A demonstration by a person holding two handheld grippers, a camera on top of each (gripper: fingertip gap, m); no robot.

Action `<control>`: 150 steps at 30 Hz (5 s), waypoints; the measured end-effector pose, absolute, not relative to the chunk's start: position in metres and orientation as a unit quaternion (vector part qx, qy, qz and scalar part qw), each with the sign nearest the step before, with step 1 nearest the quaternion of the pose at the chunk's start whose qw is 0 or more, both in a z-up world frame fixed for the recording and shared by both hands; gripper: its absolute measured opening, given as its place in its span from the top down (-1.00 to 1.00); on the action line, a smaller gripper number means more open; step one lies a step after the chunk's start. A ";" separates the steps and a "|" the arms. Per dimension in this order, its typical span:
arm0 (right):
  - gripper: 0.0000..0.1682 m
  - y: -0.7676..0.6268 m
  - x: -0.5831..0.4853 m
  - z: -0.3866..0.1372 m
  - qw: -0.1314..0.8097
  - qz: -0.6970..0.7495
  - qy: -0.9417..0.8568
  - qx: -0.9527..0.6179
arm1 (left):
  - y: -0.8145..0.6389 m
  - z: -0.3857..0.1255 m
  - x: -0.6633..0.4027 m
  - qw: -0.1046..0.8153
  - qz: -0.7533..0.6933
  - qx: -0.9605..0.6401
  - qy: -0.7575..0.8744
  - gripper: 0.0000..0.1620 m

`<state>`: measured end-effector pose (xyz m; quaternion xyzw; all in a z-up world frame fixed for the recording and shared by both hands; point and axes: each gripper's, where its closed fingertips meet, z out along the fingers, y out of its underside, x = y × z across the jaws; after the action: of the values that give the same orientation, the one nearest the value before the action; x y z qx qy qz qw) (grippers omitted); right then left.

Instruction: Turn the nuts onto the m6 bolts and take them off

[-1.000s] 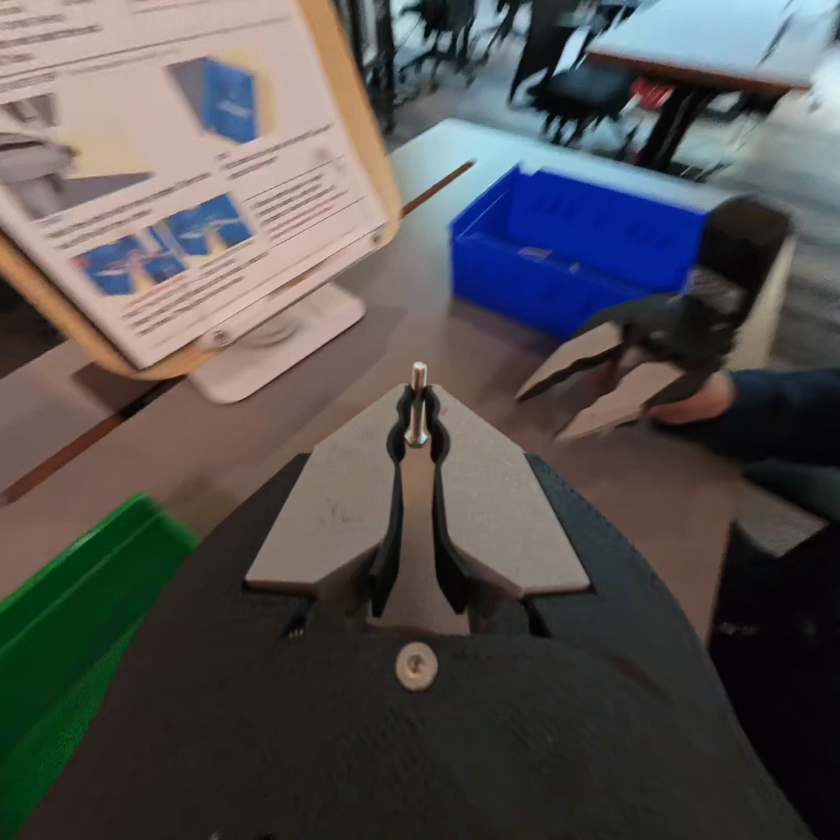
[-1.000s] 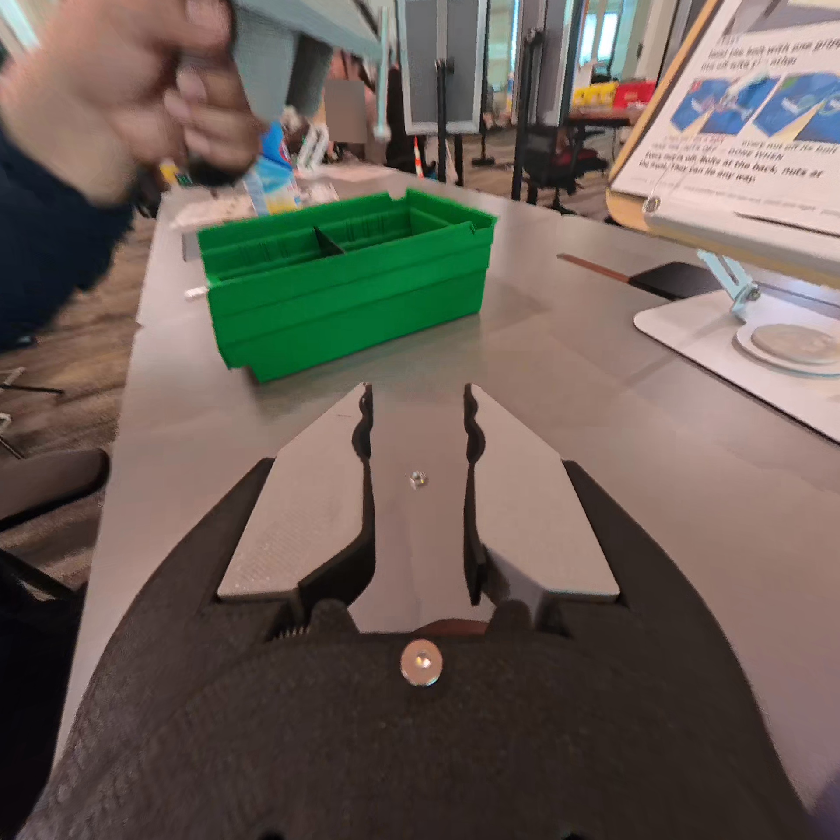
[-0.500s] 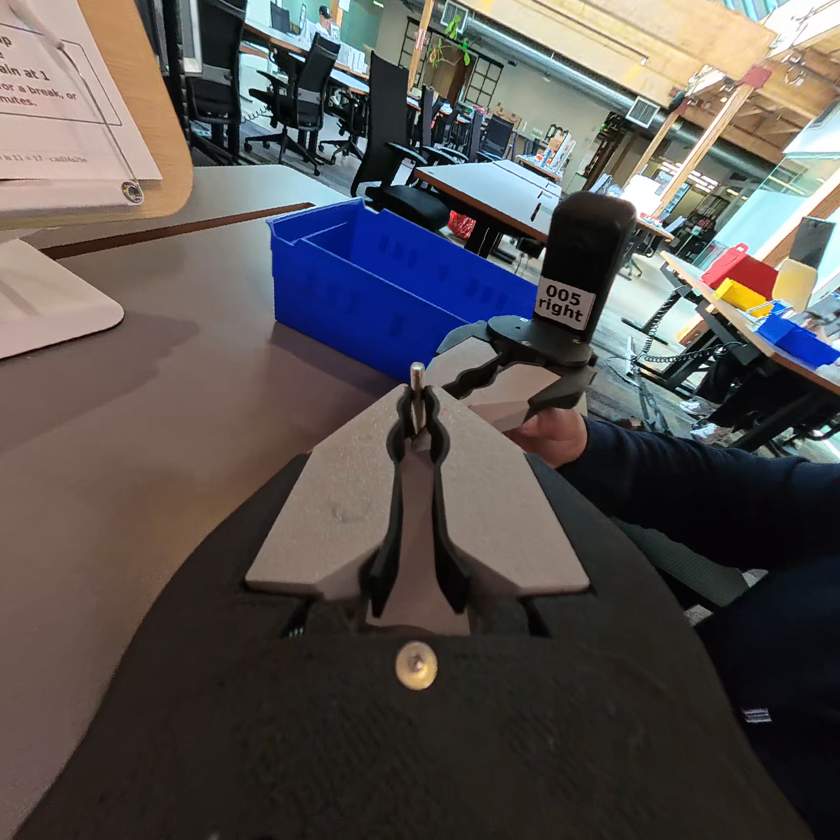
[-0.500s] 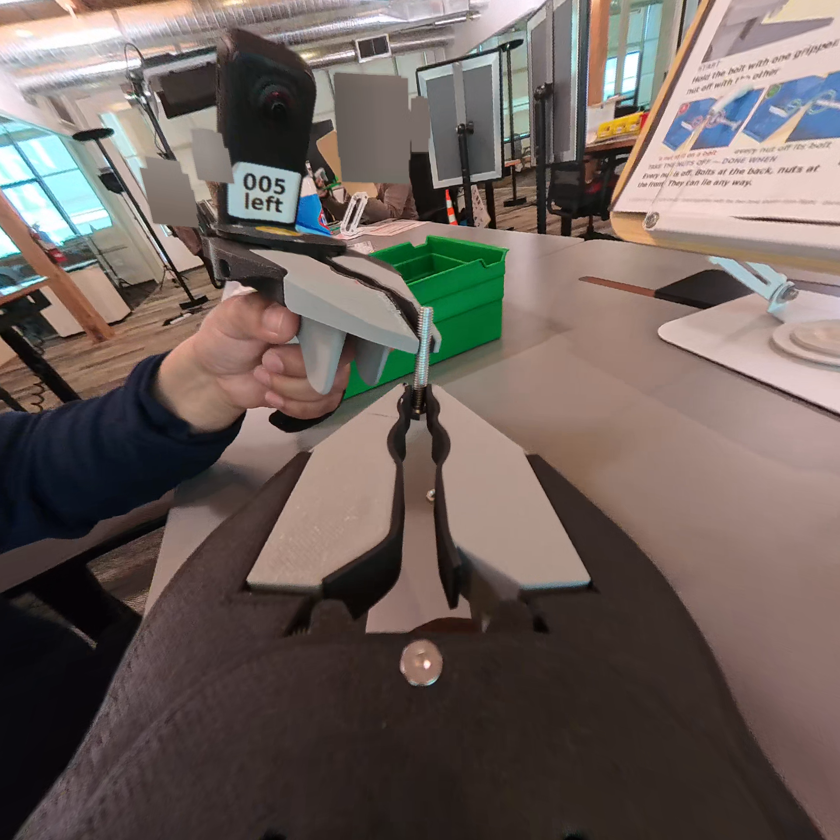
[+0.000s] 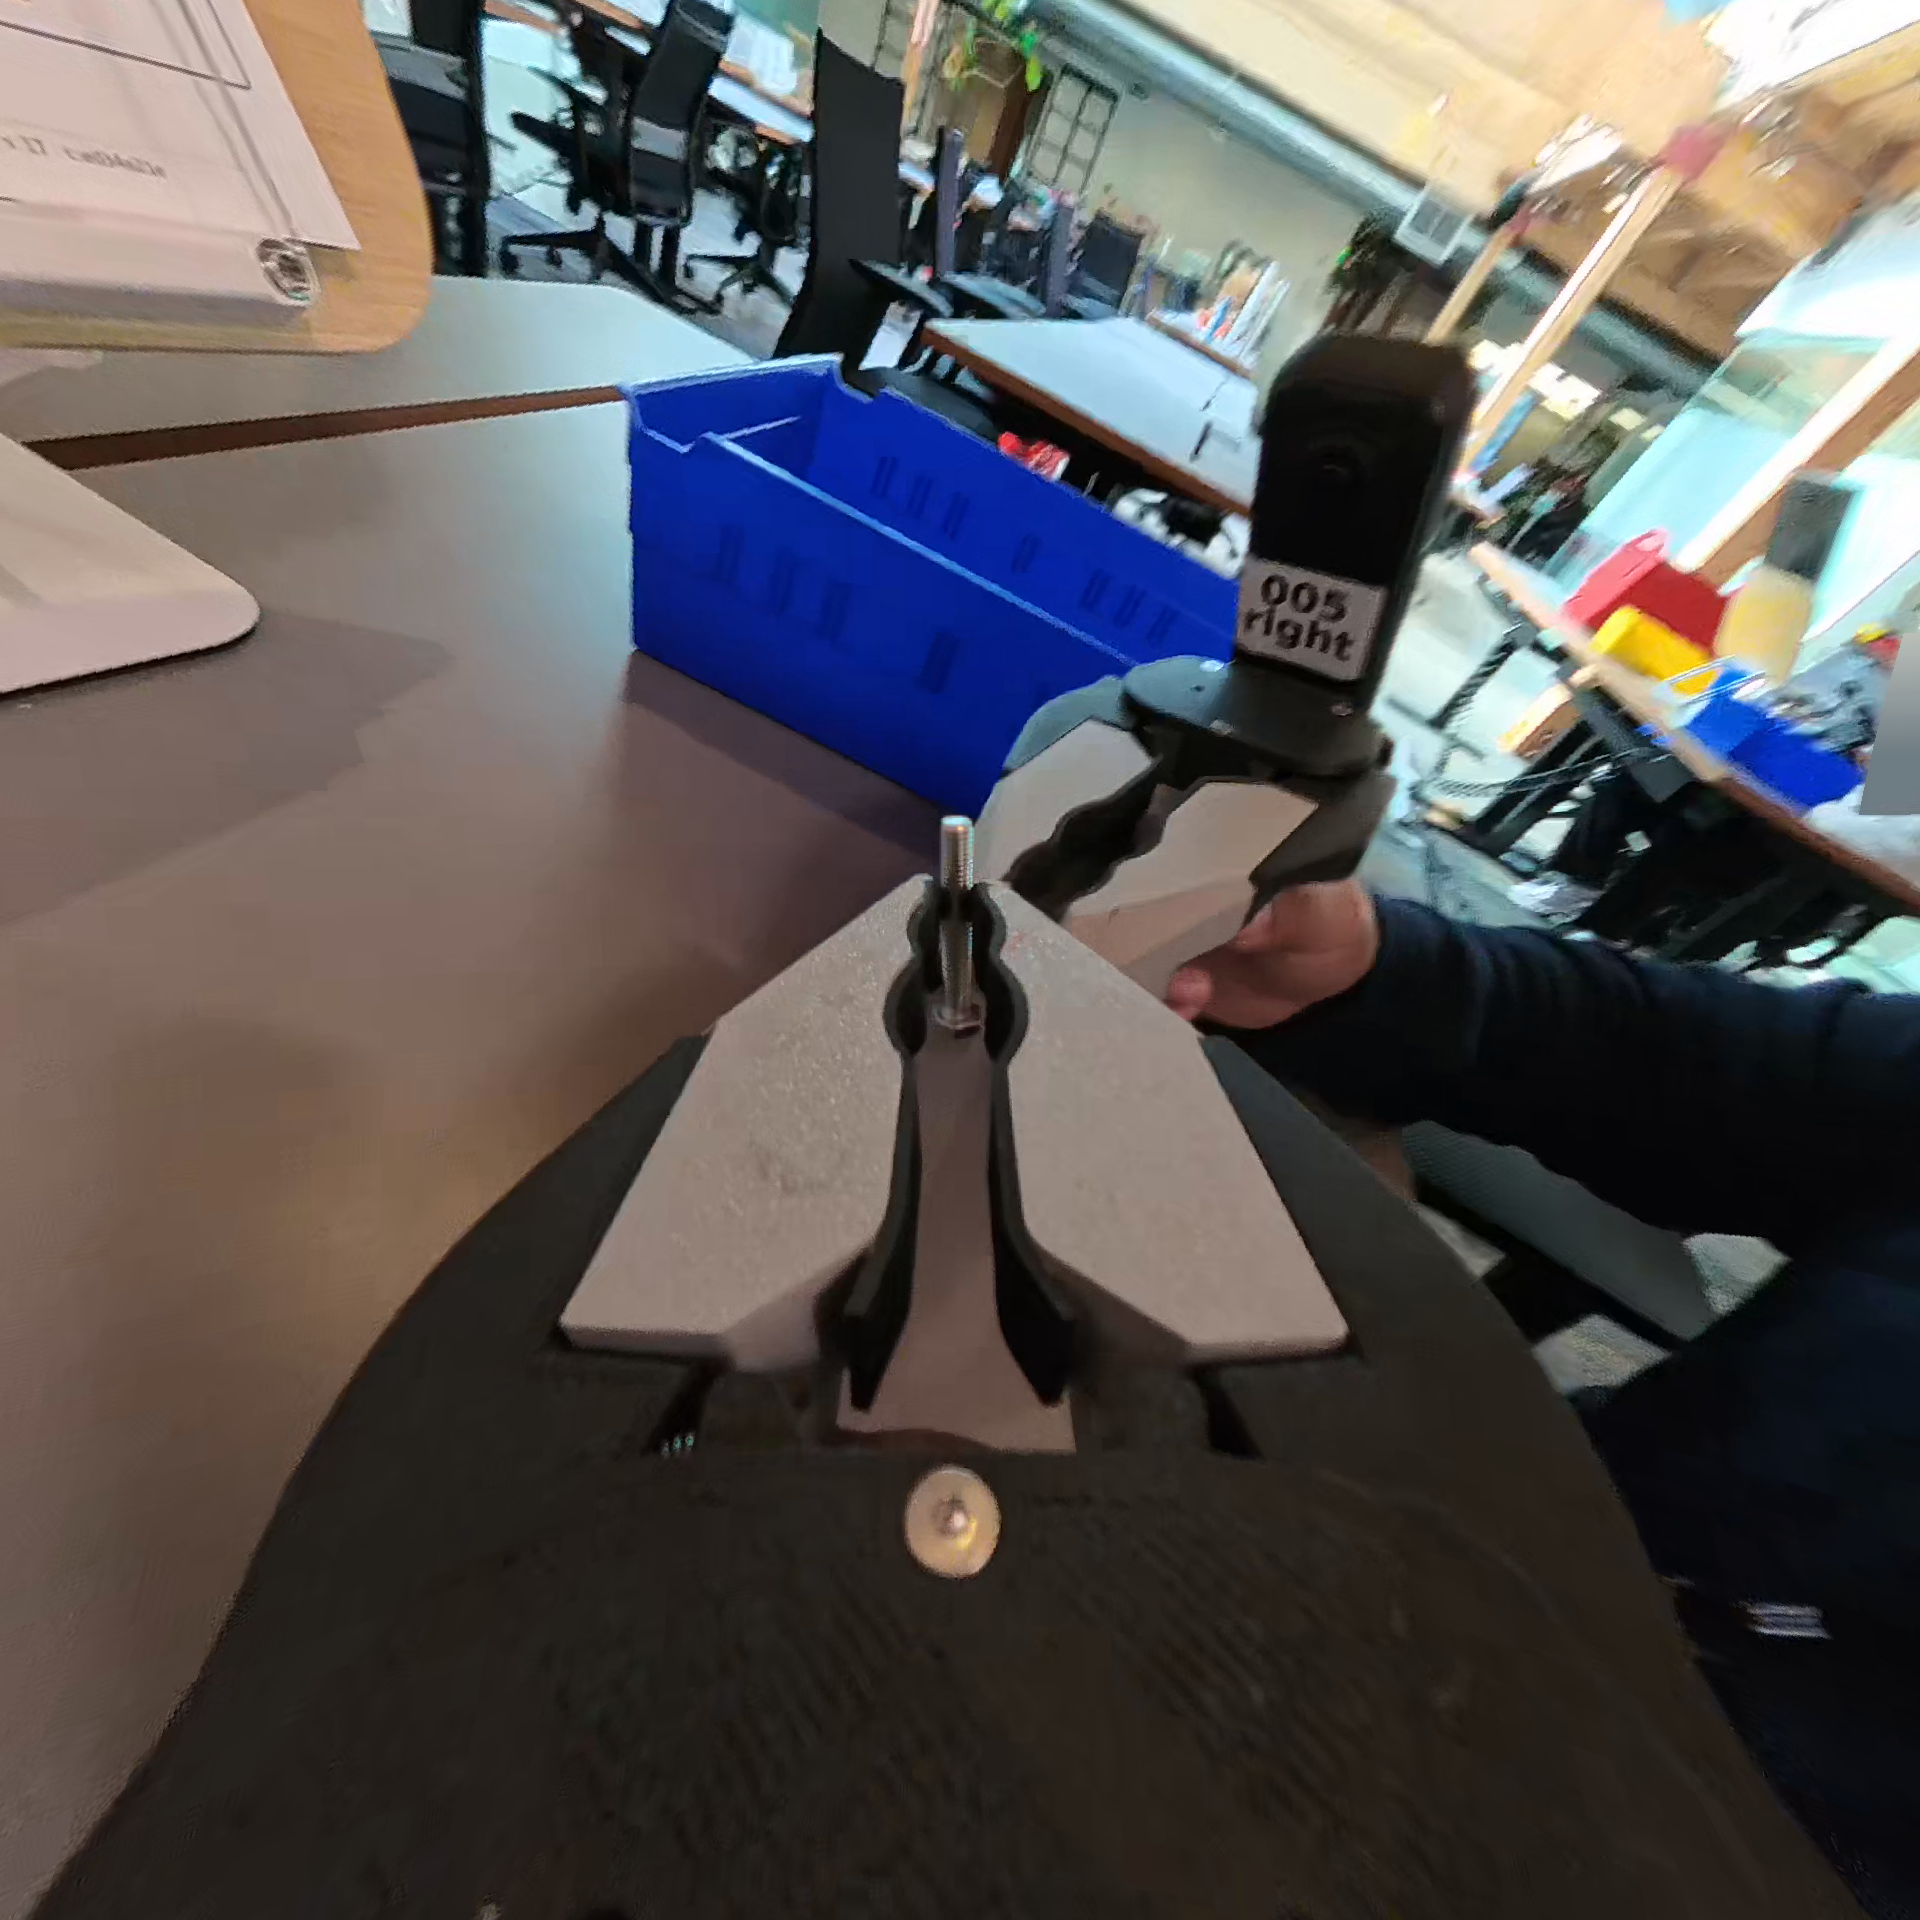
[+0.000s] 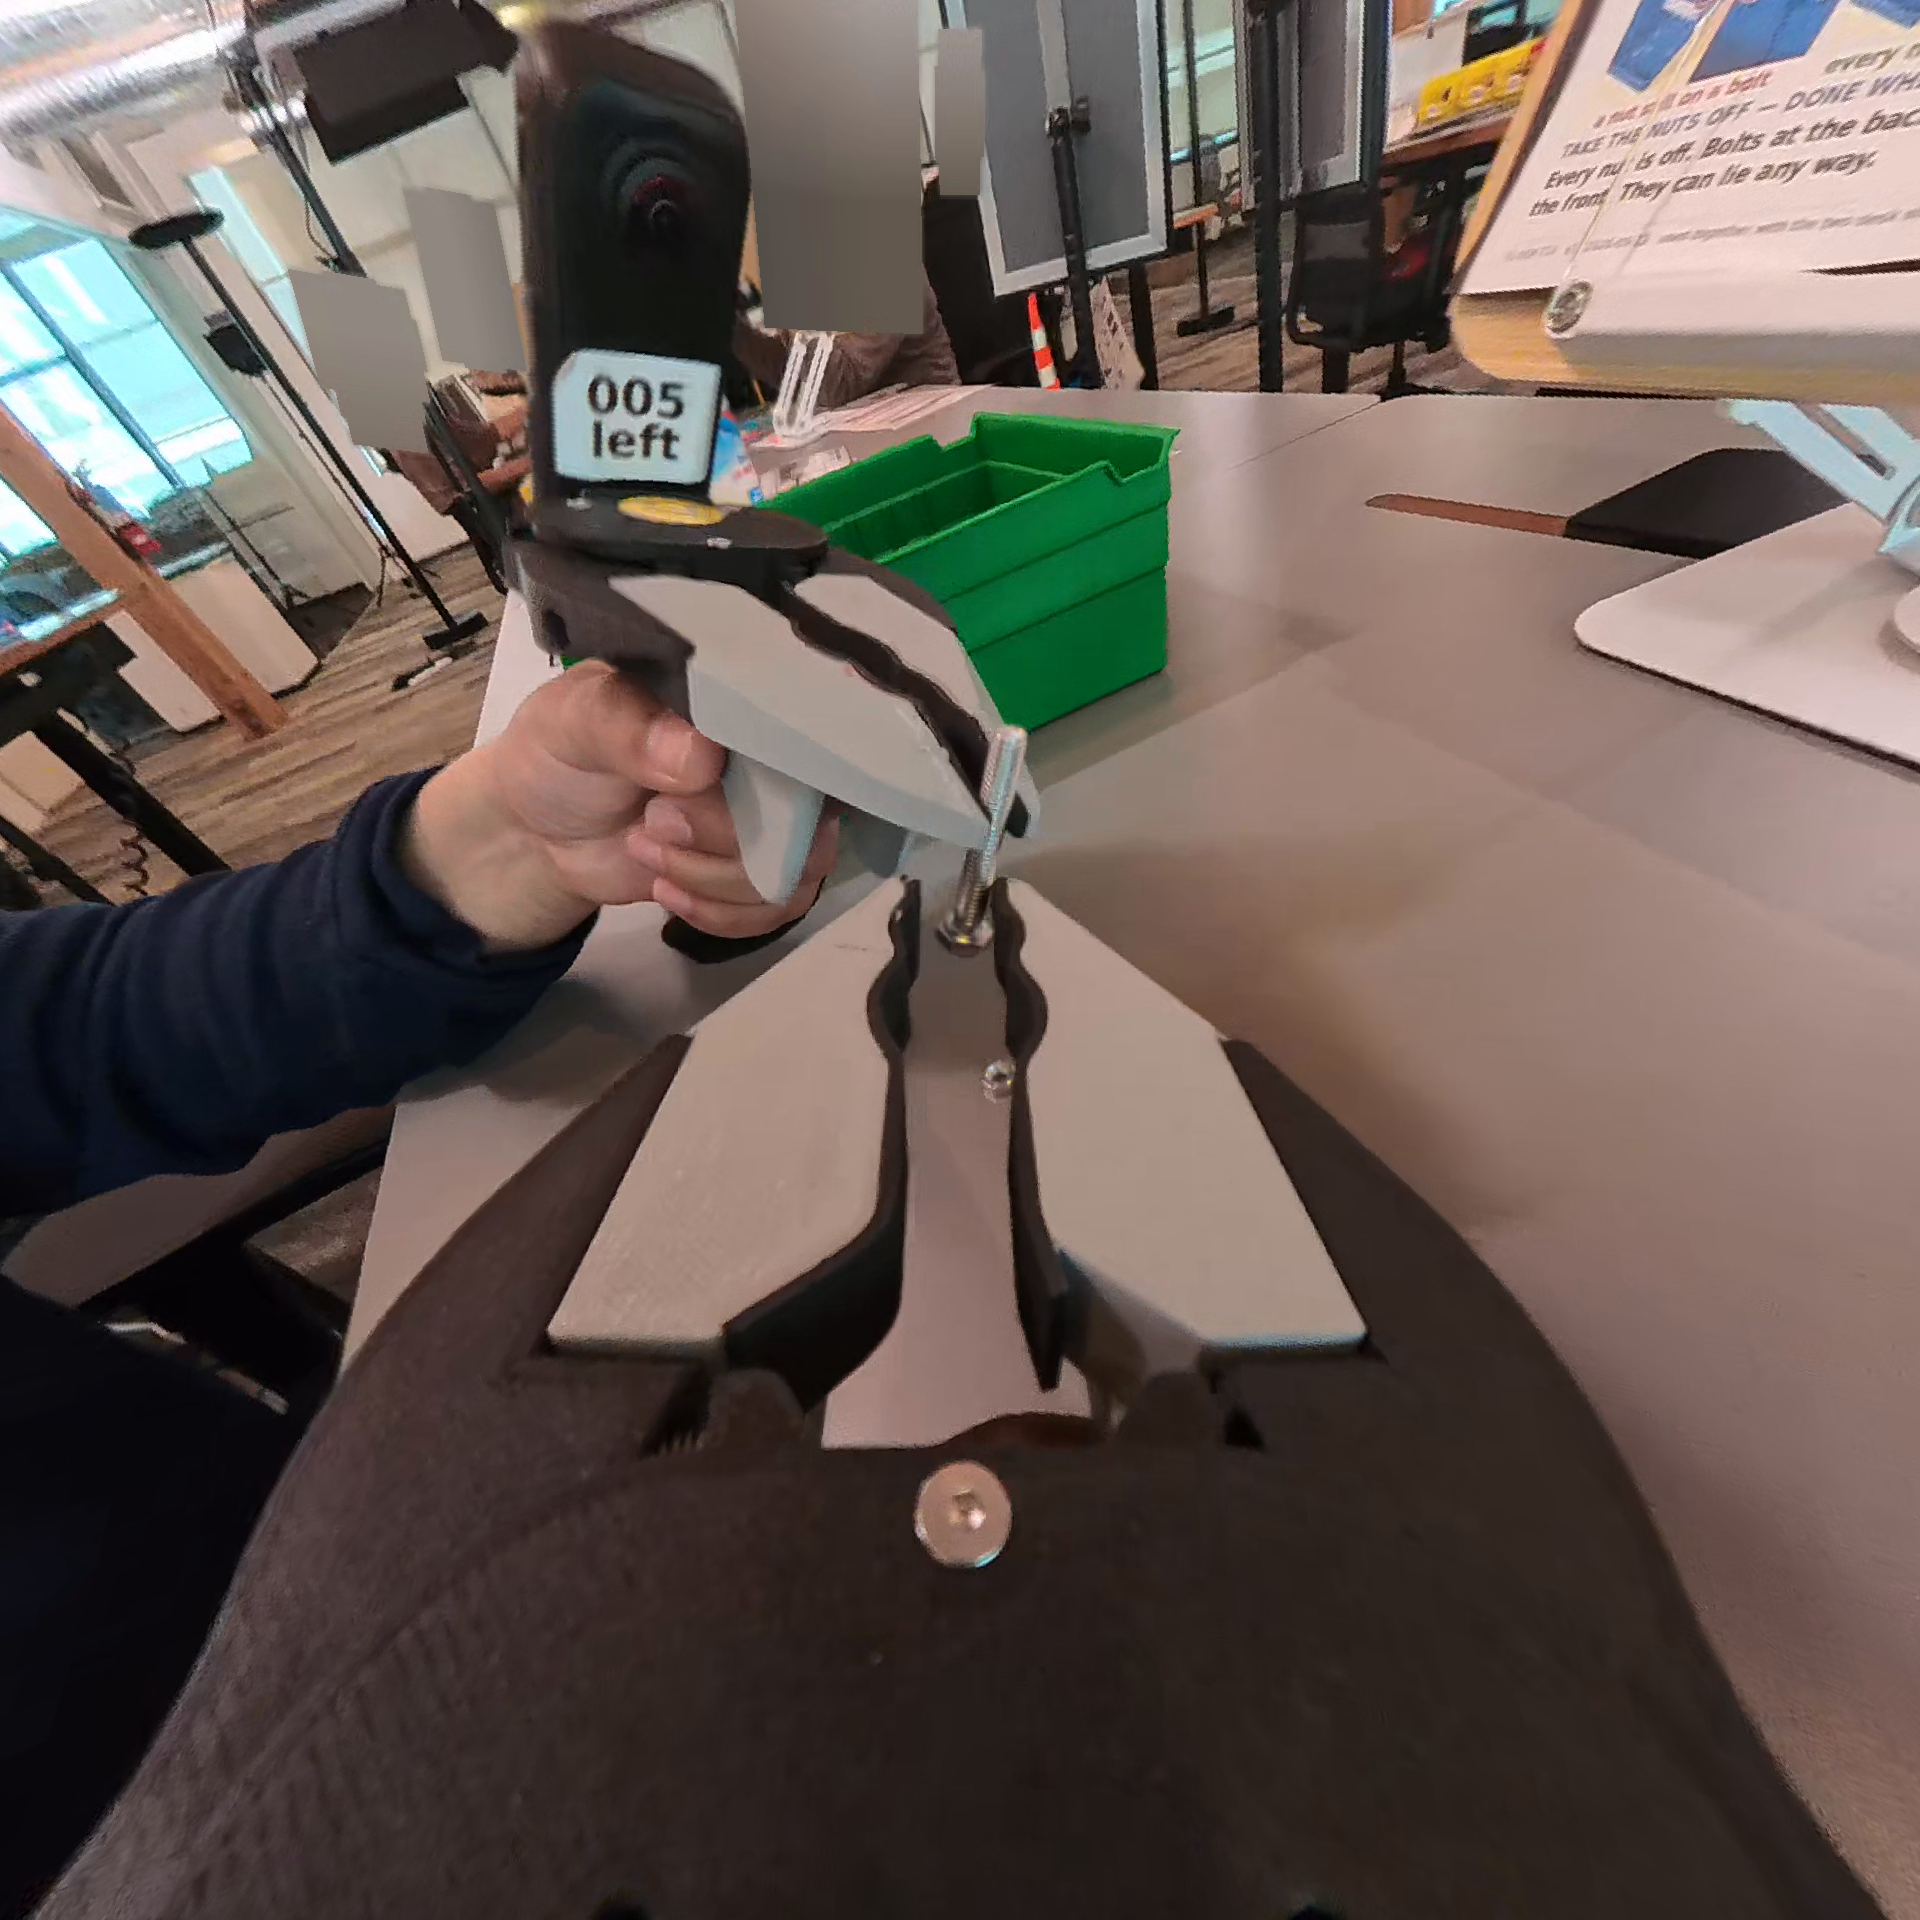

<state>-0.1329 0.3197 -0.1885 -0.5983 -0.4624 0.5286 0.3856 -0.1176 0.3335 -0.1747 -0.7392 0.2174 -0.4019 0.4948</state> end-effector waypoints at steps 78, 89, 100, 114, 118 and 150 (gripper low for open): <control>0.98 0.321 -0.142 -0.166 0.342 0.597 -0.465 -0.557 | 0.322 -0.189 -0.111 0.469 -0.466 -0.714 0.230 0.95; 0.98 0.319 -0.142 -0.167 0.324 0.611 -0.457 -0.559 | 0.321 -0.184 -0.113 0.480 -0.461 -0.710 0.233 0.96; 0.98 0.317 -0.143 -0.166 0.324 0.613 -0.458 -0.556 | 0.321 -0.184 -0.112 0.476 -0.464 -0.710 0.230 0.92; 0.98 0.319 -0.144 -0.171 0.331 0.599 -0.467 -0.561 | 0.321 -0.192 -0.114 0.476 -0.418 -0.731 0.255 0.96; 0.96 0.318 -0.144 -0.169 0.329 0.604 -0.465 -0.557 | 0.321 -0.191 -0.115 0.481 -0.414 -0.727 0.260 0.96; 0.76 0.308 -0.159 -0.284 0.274 0.303 -0.664 -0.626 | 0.332 -0.182 -0.176 0.535 -0.320 -0.745 0.239 0.97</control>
<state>-0.1593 0.3079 -0.2839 -0.6264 -0.6640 0.3029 0.2739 -0.1759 0.3318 -0.1825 -0.7448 0.2387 -0.3201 0.5346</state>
